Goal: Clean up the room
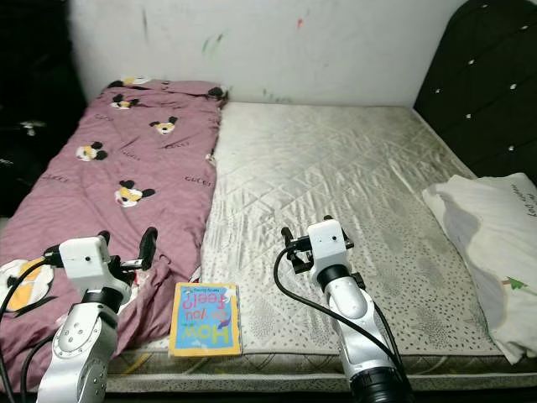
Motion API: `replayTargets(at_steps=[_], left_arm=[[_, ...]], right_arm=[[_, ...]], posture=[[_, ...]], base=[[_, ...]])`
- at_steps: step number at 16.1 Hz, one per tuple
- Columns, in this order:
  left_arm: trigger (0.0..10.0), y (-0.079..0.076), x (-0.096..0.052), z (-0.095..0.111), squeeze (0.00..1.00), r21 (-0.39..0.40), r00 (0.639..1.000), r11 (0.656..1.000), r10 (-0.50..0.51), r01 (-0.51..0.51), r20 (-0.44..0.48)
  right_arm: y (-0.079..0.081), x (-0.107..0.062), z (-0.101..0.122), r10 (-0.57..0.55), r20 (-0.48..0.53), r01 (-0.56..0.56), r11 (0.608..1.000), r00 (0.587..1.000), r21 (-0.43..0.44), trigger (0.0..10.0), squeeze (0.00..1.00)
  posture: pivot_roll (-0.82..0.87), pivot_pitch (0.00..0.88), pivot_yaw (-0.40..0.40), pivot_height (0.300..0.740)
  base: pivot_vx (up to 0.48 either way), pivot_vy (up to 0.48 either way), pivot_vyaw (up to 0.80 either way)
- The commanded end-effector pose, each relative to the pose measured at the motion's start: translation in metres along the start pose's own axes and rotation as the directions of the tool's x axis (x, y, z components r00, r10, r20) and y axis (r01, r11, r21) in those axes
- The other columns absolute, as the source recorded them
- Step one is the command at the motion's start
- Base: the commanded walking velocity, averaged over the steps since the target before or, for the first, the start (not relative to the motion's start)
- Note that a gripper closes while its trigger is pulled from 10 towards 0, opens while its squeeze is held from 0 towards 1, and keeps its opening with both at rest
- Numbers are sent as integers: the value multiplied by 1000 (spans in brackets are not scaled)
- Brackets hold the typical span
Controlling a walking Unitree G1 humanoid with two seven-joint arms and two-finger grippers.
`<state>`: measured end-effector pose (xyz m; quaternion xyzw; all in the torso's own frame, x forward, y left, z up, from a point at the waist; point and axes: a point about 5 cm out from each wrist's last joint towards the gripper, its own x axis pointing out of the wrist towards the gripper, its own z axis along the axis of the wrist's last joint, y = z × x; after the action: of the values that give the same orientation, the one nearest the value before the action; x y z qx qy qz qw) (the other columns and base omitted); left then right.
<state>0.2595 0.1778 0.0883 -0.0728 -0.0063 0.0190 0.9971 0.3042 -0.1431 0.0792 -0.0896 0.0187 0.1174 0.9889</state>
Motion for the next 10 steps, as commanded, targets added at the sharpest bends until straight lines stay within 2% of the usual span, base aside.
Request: replayTargets(at_steps=[1,4,10], left_arm=[[10000,0,1,2,0,17,1000,1000,6,-6,-2],[10000,1,2,2,0,17,1000,1000,9,-9,-2],[10000,2,3,2,0,17,1000,1000,15,-15,-2]], right_arm=[[-1,2,4,3,18,-3,1000,1000,3,10000,0],[0,2,5,10,21,-10,1000,1000,1,10000,0],[0,3,6,21,22,-21,1000,1000,-1,10000,0]], posture=[[28,0,-33,740],[27,0,-33,736],[25,0,-33,661]], base=[[0,0,0],[0,0,0],[0,0,0]])
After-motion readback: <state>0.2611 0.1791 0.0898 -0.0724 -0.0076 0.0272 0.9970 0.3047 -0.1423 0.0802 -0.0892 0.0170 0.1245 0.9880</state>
